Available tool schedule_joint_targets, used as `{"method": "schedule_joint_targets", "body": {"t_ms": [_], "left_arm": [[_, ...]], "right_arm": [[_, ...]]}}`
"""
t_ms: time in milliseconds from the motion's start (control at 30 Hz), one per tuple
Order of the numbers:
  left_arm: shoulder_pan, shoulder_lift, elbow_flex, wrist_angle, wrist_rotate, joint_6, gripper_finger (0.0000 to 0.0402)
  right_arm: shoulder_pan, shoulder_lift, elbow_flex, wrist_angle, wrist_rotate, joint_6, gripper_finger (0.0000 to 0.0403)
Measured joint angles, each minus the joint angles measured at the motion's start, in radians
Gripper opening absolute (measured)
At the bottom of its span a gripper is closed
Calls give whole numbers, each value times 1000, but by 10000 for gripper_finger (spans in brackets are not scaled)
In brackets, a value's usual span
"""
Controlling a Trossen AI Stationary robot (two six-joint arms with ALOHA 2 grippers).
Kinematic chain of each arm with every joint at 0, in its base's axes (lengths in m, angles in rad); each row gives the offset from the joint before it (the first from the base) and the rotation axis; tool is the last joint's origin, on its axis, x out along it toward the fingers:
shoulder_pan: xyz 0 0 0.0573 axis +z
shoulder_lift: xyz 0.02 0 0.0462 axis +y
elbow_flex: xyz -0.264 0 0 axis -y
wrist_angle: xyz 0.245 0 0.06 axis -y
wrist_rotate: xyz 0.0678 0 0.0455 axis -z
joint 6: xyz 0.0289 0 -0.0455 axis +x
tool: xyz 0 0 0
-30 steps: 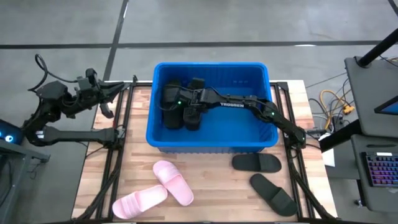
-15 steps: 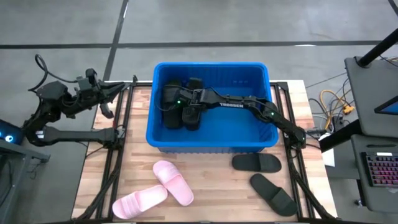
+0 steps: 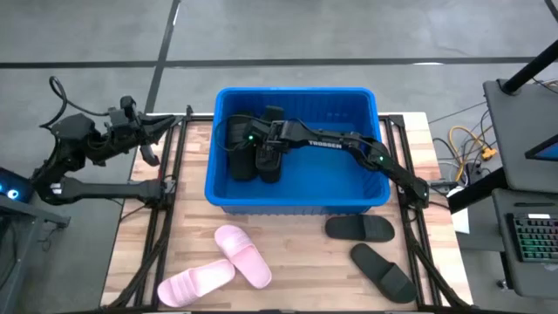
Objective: Pick and place slides into bin
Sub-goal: Put the black slide into the blue bin
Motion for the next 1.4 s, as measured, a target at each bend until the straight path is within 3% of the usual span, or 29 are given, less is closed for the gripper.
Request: {"method": "schedule_joint_targets", "body": {"t_ms": [133, 433, 567, 700, 1000, 1300, 1400], "left_arm": [[0, 0, 0, 0, 0, 0, 11], [0, 0, 0, 0, 0, -23, 11], [0, -1, 0, 0, 0, -23, 11], [0, 0, 0, 0, 0, -23, 11], [0, 0, 0, 0, 0, -23, 11], [0, 0, 0, 0, 0, -24, 11], [0, 0, 0, 0, 0, -24, 11]], "right_arm": [[-4, 0, 0, -2, -5, 5, 21], [-3, 0, 0, 3, -19, 33, 92], [-4, -3, 0, -3, -90, 24, 114], [-5, -10, 11, -28, -157, 46, 128], [-1, -10, 104, -138, -175, 59, 157], [-2, -22, 108, -161, -172, 57, 169], [-2, -22, 108, -162, -222, 58, 169]]}}
